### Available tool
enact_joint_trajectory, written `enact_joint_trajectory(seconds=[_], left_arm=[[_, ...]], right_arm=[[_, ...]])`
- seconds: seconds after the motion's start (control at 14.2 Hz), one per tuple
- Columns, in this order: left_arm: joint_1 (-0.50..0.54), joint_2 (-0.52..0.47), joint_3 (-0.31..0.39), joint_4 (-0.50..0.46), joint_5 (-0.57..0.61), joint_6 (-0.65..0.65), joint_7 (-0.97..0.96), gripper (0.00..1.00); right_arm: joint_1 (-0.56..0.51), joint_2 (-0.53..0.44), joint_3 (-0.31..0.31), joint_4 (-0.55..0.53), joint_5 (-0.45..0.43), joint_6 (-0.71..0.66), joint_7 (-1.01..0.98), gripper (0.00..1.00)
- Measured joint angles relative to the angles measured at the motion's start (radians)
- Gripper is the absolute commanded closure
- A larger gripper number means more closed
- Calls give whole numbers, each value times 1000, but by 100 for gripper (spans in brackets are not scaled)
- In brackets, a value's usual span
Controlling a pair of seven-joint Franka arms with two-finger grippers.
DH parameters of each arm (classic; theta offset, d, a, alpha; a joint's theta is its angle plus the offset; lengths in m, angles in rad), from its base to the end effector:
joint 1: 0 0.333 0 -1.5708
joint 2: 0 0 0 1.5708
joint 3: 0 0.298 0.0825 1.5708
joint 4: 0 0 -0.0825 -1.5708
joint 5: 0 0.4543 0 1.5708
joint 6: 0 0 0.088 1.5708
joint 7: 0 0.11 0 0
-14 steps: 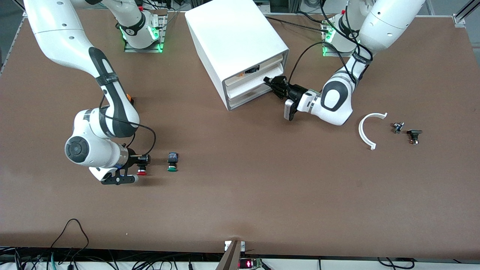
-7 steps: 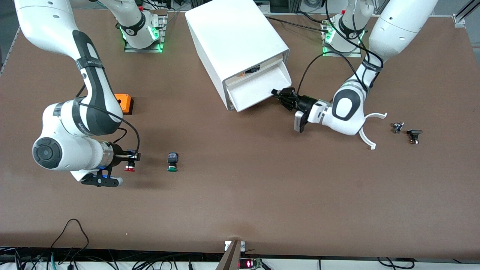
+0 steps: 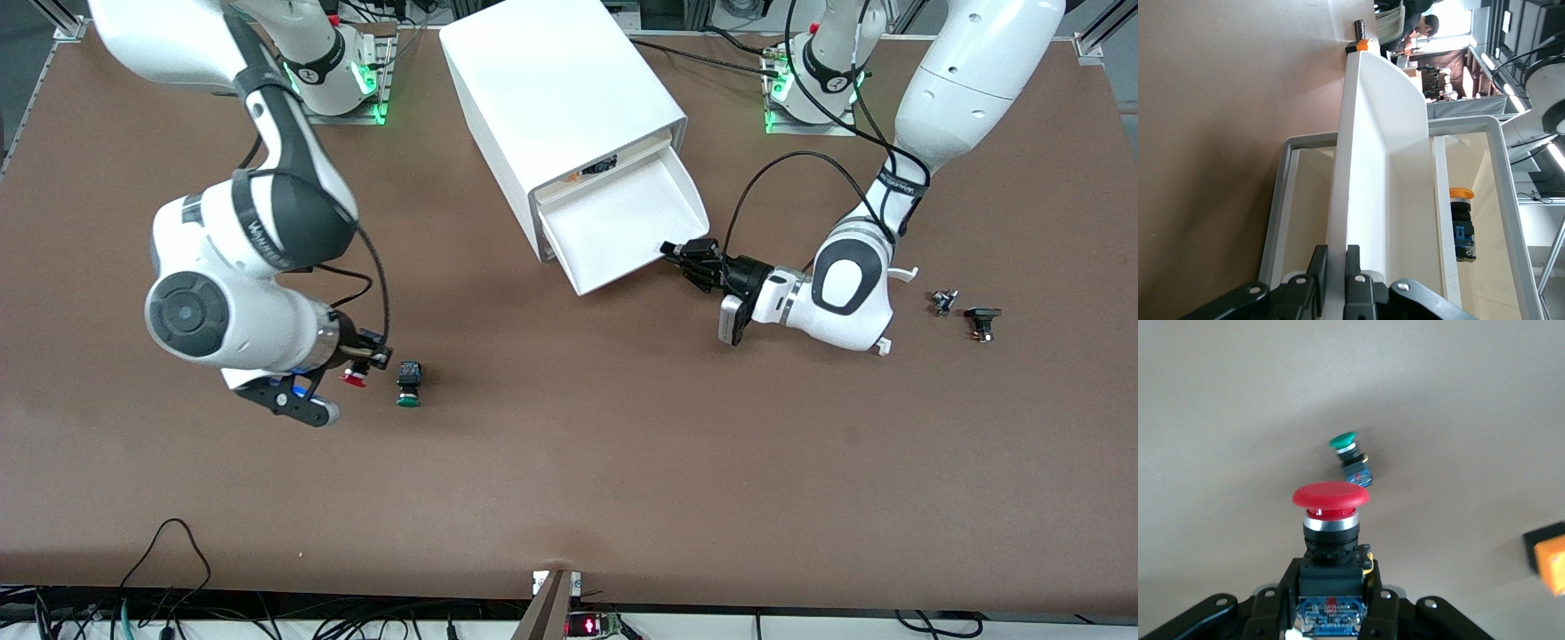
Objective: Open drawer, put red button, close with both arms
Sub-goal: 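Pull the drawer open with the left gripper while the right gripper lifts the button, then carry the red button over the drawer while the left gripper releases the handle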
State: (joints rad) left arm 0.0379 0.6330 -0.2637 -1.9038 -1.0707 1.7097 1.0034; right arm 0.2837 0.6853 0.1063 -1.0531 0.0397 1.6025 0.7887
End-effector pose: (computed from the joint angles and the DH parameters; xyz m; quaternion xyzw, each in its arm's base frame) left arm 0.5627 -0.2225 0.1128 0.7587 -0.2226 -0.1288 0.5985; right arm 0.7342 0.2814 0.3986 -0.9743 0.2087 0.0848 0.0083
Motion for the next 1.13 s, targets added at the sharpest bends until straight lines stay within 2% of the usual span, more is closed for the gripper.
enact_joint_trajectory(seconds=[0.07,0.35,0.7,0.92,1.13], left_arm=[[3,2,0,9,6,-3,-10,0],[17,10,1,15,15,-14,-48,0],[39,-6,1,47,32,-33,-181,0],[56,-65,0,105,181,-35,-409,0],[71,-130,0,188,391,-36,-614,0]], right_arm=[[25,0,0,17,0,0,69,100],[123,-1,0,91,0,35,322,100],[231,-4,-1,112,0,160,605,100],[295,-4,-1,112,0,214,780,100],[376,-2,-1,112,-21,243,938,100]])
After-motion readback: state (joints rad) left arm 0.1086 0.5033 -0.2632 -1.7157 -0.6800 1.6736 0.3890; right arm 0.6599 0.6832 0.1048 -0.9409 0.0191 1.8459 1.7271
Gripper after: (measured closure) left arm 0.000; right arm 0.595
